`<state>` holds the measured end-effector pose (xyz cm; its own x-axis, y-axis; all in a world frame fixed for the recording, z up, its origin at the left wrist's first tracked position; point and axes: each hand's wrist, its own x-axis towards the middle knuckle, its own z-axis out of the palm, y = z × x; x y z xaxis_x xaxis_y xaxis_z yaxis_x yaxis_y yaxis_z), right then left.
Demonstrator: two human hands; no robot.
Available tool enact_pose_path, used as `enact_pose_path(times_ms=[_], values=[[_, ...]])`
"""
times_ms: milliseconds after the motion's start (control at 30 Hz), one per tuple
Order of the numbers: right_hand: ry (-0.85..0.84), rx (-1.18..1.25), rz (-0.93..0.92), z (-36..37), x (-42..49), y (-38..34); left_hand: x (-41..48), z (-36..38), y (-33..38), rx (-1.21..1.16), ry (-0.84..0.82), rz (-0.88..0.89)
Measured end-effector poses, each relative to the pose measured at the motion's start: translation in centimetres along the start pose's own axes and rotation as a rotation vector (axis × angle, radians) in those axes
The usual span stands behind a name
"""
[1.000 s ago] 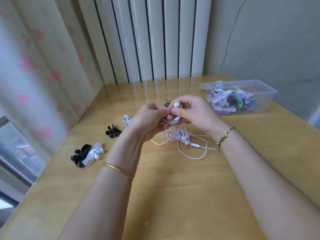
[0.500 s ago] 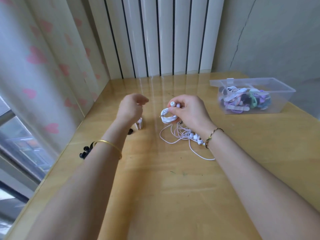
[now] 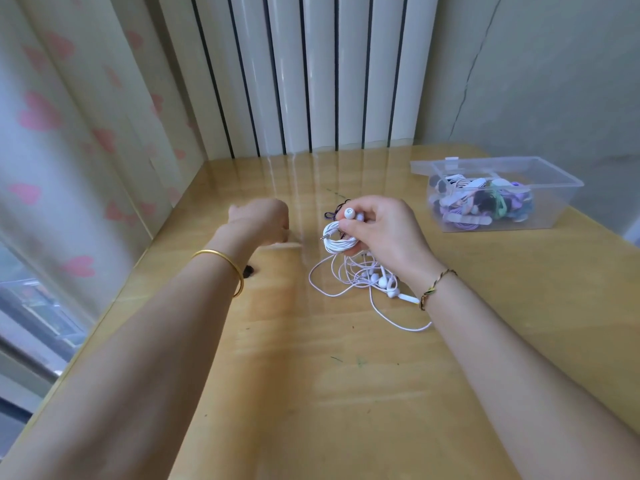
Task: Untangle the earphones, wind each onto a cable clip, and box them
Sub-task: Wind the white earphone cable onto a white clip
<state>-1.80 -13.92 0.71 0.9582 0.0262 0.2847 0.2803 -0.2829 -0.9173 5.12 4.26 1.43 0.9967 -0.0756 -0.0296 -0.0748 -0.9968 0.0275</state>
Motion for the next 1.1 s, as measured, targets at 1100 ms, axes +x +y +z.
enact_pose_path(times_ms=[1100], values=[[0.115,1.127,0.403,-9.8,-0.4,2.5,-5.2,-0.1,14.4,-0.943,0.179,0.507]])
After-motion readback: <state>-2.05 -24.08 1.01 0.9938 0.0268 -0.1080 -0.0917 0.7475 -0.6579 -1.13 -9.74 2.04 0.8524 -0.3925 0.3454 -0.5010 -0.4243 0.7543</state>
